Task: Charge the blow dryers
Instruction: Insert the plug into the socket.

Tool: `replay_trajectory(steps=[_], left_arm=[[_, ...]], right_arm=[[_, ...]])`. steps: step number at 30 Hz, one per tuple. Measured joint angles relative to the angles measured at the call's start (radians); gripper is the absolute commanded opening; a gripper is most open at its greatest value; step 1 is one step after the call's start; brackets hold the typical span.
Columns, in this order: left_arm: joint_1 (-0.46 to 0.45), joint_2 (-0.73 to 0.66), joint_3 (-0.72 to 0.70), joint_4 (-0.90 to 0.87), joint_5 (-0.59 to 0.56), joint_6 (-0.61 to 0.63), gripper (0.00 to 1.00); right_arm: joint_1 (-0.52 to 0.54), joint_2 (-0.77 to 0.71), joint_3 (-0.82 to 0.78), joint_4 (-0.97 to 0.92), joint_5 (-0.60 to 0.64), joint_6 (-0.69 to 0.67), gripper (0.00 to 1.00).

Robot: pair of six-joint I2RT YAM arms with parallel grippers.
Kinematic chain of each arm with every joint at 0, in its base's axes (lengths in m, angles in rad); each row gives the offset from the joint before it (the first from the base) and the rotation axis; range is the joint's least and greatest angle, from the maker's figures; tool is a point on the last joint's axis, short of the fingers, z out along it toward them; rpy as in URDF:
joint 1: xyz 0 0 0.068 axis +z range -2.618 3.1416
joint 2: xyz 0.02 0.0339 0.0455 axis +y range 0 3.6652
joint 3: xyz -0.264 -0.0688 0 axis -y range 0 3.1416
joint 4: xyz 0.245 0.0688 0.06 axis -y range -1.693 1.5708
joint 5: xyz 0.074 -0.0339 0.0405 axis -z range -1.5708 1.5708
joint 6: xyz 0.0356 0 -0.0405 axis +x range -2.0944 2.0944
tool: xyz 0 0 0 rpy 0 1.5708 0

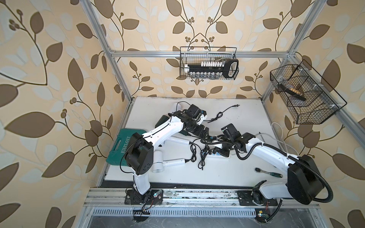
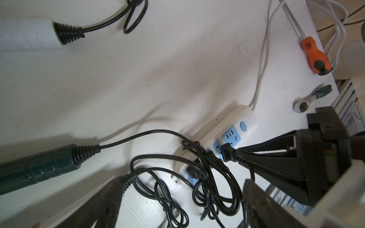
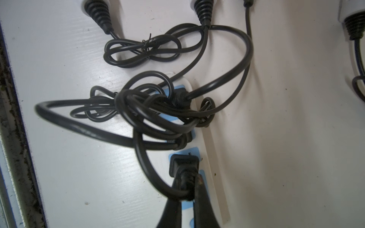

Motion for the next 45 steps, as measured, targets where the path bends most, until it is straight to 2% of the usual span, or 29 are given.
replay_trajectory(steps=[19,45], left_arm=[[0.0,0.0,0.0,0.0,0.0,0.0,0.96],[0.0,0.0,0.0,0.0,0.0,0.0,0.96]], right_arm=[[-0.003,0.061,0.079,-0.098,0.0,-0.119,0.0],[0.019,0.064,0.074,-0.074,-0.014,-0.146,0.0]])
